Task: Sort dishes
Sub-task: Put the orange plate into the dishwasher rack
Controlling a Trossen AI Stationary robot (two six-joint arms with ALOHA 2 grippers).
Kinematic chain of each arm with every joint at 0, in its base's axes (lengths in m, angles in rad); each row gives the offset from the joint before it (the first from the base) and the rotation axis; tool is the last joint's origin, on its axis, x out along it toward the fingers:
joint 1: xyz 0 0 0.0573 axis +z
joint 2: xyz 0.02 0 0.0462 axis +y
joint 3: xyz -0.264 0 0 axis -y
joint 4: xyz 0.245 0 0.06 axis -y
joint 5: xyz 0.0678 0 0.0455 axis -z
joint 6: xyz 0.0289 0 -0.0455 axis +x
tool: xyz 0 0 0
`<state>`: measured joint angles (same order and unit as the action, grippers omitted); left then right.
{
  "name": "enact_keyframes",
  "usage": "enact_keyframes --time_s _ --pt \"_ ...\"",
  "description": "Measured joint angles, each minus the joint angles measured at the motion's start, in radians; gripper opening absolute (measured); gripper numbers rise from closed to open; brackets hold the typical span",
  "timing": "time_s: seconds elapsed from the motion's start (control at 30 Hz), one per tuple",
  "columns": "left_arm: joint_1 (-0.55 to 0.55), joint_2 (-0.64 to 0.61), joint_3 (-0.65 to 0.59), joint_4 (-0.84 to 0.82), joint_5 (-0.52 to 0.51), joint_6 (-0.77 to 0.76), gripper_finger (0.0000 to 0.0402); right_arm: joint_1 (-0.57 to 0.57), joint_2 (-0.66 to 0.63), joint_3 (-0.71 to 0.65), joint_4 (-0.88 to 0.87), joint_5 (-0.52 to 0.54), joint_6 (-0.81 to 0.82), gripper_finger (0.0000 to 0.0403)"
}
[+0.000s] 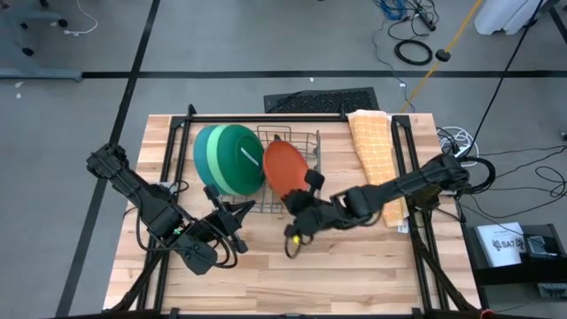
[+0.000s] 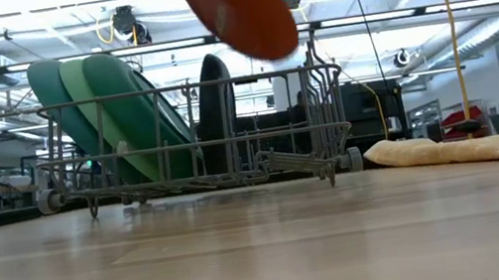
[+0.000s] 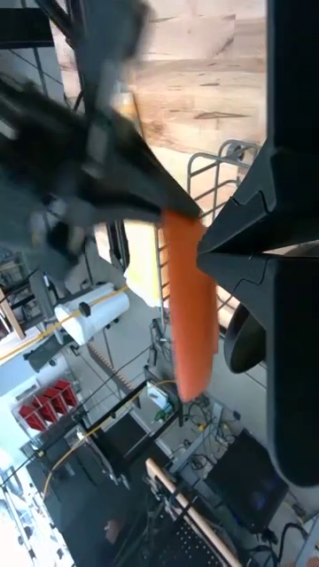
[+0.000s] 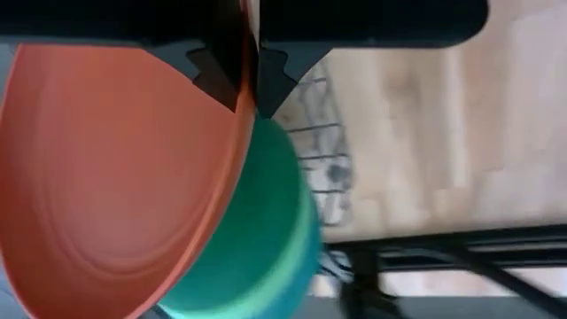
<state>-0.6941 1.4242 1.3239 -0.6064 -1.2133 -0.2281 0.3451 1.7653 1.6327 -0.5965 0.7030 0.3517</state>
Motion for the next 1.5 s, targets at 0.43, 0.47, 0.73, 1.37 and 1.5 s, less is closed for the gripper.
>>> enact_keyframes --time_s 0.43,0.47,0.73,1.37,1.5 --pt "-0.002 0.0 0.0 -0.004 0.0 0.007 0.0008 -0.162 0.0 -0.215 0.458 -0.268 -0.081 0.0" --pt "-0.002 0.0 0.0 -0.004 0.0 0.008 0.0008 -0.169 0.0 -0.217 0.462 -0.29 -0.091 0.0" --pt "-0.002 0.0 0.0 -0.006 0.0 0.008 0.0008 -0.178 -0.006 -0.218 0.481 -0.344 -0.158 0.0" --pt "-0.012 -0.062 0.001 -0.442 -0.136 -0.542 0.0082 -0.022 -0.269 -0.216 0.292 -0.527 -0.326 0.0" --pt "-0.05 -0.092 0.001 -0.42 -0.179 -0.51 0.0106 -0.016 -0.295 -0.217 0.144 -0.525 -0.313 0.0"
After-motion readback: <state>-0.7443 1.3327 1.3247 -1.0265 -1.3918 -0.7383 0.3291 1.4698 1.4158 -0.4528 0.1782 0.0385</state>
